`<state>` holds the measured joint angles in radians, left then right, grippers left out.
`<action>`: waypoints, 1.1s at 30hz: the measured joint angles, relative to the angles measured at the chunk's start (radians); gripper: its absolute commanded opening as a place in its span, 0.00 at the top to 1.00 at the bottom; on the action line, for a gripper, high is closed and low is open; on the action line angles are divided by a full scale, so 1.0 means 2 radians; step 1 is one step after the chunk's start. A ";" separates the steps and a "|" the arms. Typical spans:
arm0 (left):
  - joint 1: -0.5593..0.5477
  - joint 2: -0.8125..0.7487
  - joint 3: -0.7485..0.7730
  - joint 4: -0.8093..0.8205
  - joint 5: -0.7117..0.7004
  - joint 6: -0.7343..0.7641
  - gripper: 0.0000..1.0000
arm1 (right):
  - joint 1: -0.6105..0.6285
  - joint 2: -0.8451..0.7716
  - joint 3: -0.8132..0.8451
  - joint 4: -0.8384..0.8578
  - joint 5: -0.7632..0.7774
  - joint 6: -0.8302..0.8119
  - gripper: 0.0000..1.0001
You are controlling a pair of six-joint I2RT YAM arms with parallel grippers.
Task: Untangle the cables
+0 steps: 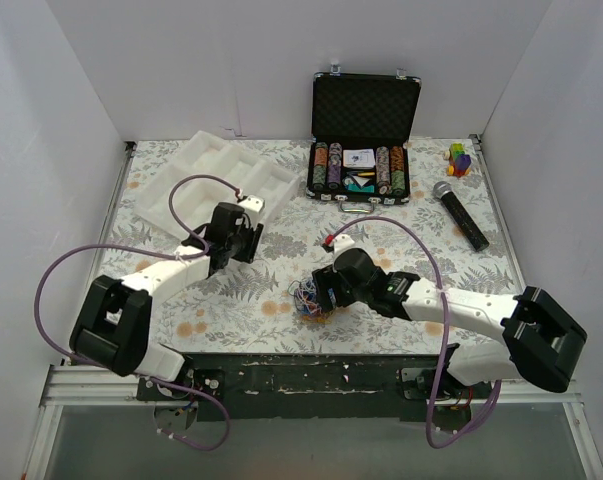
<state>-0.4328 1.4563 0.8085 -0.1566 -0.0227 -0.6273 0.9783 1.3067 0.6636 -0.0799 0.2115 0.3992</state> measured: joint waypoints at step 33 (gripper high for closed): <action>-0.070 -0.238 -0.081 -0.203 -0.017 0.134 0.02 | -0.012 -0.065 -0.020 -0.053 0.049 0.014 0.27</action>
<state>-0.5720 0.9798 0.6460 -0.5617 -0.0563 -0.3595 0.9550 1.1774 0.6243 -0.1864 0.3088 0.4274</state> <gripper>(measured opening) 0.921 0.710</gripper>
